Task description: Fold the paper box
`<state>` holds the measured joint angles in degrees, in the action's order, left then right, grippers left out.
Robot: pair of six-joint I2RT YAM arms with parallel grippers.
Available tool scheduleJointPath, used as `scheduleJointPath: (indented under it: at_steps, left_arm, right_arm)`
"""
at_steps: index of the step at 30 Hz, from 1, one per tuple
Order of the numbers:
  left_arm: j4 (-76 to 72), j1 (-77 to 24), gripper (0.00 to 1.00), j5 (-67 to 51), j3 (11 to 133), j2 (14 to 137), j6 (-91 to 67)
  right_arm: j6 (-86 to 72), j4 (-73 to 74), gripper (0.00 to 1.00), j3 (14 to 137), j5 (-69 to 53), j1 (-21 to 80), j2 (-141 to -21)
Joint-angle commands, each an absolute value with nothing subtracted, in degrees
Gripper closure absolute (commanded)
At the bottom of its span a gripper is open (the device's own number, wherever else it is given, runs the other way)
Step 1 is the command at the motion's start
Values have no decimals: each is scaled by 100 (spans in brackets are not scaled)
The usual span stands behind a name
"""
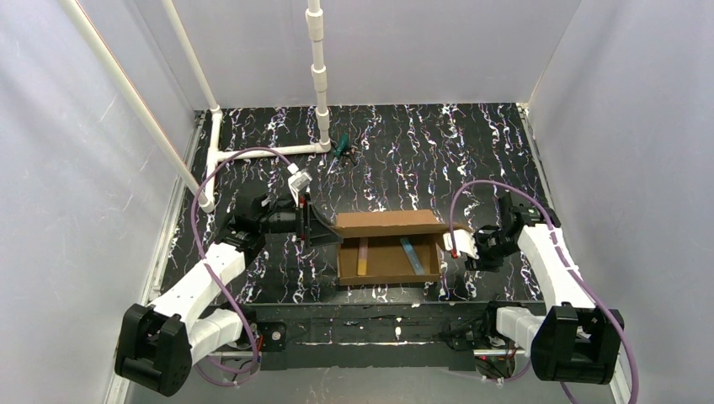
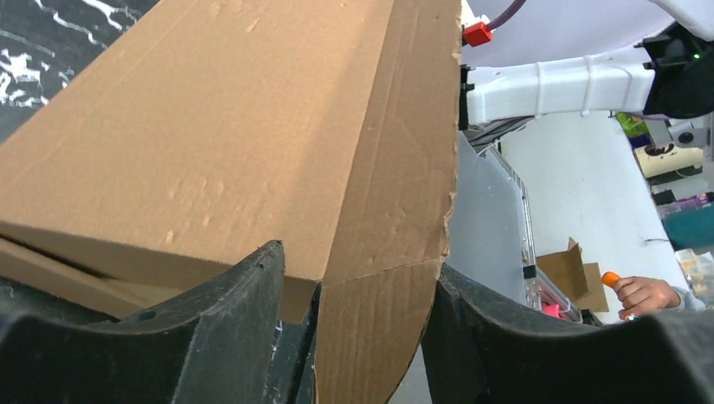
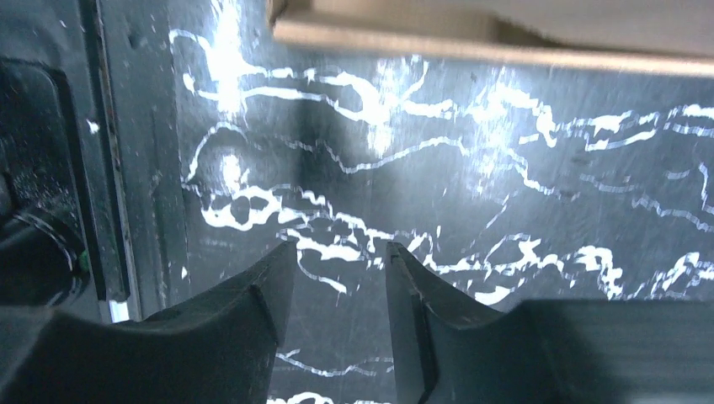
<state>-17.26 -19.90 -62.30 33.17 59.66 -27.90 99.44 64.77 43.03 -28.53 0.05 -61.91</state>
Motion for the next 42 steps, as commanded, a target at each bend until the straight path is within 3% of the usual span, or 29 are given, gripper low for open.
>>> scheduleJointPath:
  at_steps: [1,9,19,34,42]
  left_arm:
    - [-358,-1995,42,-5902,3598,5717,-2268]
    - [1467,-1997,31,-5554,4107,5297,-1680]
    - [2386,-1996,25,-5443,3922,4486,-1925]
    - [4896,-2005,25,-4710,5627,4357,-1391]
    - [4117,-2009,23,-3863,5108,4626,-2353]
  right_arm:
    - [10143,6510,47,4295,-2250,-358,-6060]
    - [10960,7000,46,4865,-2529,-1522,-6590]
    - [11370,7303,38,4773,-2579,-1591,-6437]
    - [11765,7444,37,4324,-843,-1709,-5791]
    - [11724,6926,38,4066,378,-2059,-5827]
